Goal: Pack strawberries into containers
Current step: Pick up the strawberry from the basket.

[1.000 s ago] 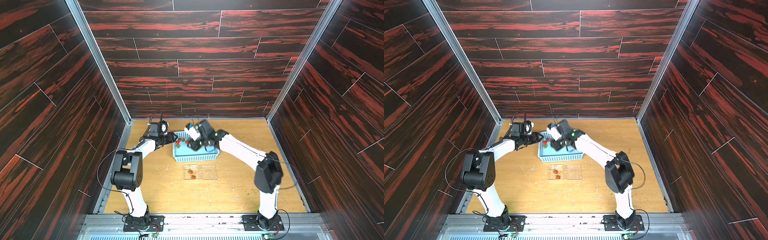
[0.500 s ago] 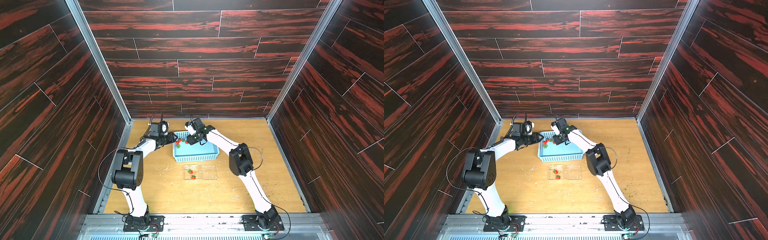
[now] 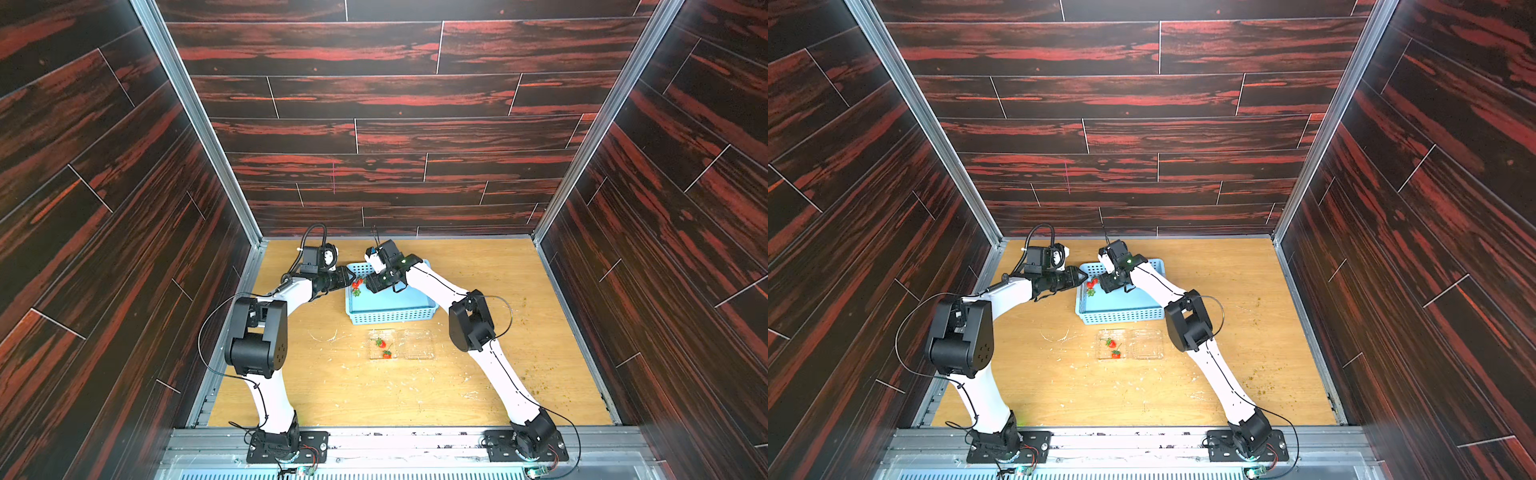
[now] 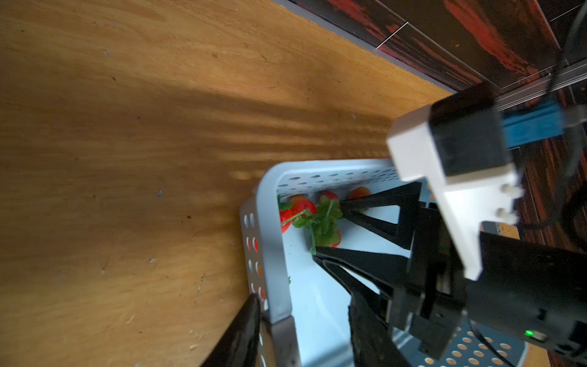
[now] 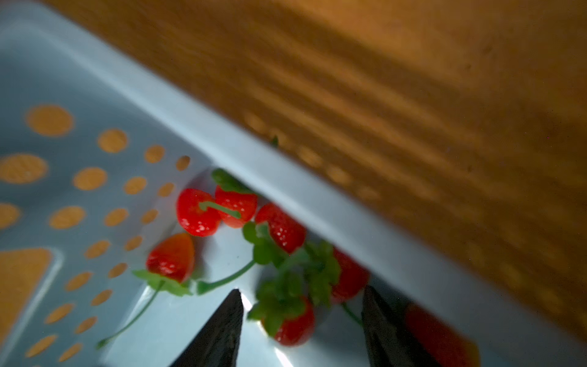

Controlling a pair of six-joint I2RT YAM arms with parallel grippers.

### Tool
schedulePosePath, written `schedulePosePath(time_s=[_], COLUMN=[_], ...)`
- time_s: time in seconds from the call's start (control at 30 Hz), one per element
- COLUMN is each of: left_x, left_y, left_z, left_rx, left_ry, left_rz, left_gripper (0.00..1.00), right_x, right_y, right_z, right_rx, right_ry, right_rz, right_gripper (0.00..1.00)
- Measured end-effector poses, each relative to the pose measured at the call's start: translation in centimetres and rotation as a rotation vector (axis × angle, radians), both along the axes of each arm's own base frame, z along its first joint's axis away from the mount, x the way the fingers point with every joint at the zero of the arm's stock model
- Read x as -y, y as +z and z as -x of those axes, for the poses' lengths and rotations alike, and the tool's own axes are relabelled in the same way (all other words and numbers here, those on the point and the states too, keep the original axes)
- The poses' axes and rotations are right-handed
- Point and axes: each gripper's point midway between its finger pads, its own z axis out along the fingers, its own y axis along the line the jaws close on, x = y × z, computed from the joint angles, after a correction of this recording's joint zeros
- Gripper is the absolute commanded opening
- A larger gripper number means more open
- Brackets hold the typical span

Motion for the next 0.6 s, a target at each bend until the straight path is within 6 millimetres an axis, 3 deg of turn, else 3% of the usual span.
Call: schedulePosePath(time_s=[0.13, 0.37, 0.6], left_x=[0.0, 0.0, 0.0], left_y=[0.0, 0.0, 0.0], left_z=[0.0, 0.0, 0.0], left_rx=[0.0, 0.0, 0.001], left_ry=[0.0, 0.0, -0.002], left_rz=[0.0, 0.0, -0.003], left_gripper=[0.47, 0.47, 0.47], right_x=[-0.2, 0.2, 0.4], right_y=[0.7, -0.4, -0.6], right_z=[-0.5, -0.7, -0.7], right_rx=[0.021, 0.043, 0.048], right_ry=[-0.011, -0.03, -0.035], right_rz=[-0.001, 0.052, 0.069], right_gripper=[0.56, 0.4, 0.39])
